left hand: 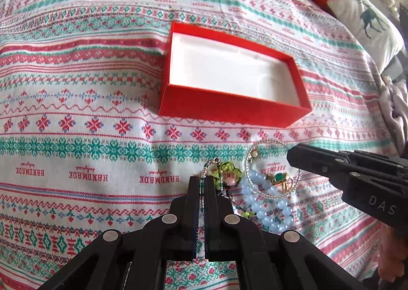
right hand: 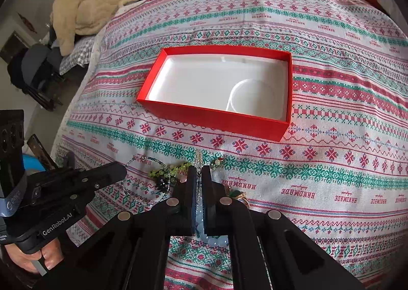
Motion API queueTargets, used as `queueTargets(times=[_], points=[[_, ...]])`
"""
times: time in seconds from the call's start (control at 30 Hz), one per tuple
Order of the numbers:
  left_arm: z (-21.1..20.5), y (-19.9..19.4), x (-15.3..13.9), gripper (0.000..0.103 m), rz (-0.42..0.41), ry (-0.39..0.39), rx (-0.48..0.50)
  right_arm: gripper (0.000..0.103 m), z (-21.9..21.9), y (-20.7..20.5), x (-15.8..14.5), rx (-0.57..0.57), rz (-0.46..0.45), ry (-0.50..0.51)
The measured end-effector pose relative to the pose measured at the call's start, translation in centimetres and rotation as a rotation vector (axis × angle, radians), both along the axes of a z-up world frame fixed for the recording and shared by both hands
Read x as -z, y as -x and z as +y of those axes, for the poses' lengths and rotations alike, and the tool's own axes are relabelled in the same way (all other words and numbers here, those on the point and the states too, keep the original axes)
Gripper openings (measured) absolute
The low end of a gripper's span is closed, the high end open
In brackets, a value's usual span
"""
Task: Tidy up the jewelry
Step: 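Carry both hoop bracelets into the red box with both tools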
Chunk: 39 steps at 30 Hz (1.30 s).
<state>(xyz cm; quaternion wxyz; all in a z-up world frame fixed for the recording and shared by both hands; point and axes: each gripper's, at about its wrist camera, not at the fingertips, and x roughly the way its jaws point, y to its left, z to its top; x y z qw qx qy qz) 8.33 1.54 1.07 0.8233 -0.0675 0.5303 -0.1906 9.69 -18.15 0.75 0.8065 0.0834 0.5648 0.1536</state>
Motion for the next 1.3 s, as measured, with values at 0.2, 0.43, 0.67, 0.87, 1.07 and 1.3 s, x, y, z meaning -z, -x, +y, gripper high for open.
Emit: queueTargets(times=[0.2,0.43,0.67,0.87,1.07,1.3], points=[[-0.8,-0.8,-2.7,0.000,-0.073,0.018,-0.002,0.003,-0.7,-0.1,-1.3,0.030,-0.038,0.001],[-2.2,-2.3,-3.8,0.000,-0.087,0.024,0.011,0.004,-1.2,-0.4,-2.3,0.053,-0.068,0.008],[-1.0,-2.8,1.0,0.000,0.073,-0.098,-0.003,0.003,-2.7,-0.5,-3.9,0.094,-0.068,-0.076],[-0.2,-2.6,4.4,0.002,0.173,-0.126,-0.022,0.003,-3.3,-0.6,-4.2,0.110,-0.063,-0.096],[-0.7,-2.9,6.2,0.013,0.219,-0.147,-0.030,0.003,-3.0,-0.5,-4.3,0.107,-0.057,-0.098],[-2.1,-2.6,4.3,0.000,0.123,-0.193,-0.017,0.003,-3.0,-0.5,-5.0,0.112,-0.067,-0.107]])
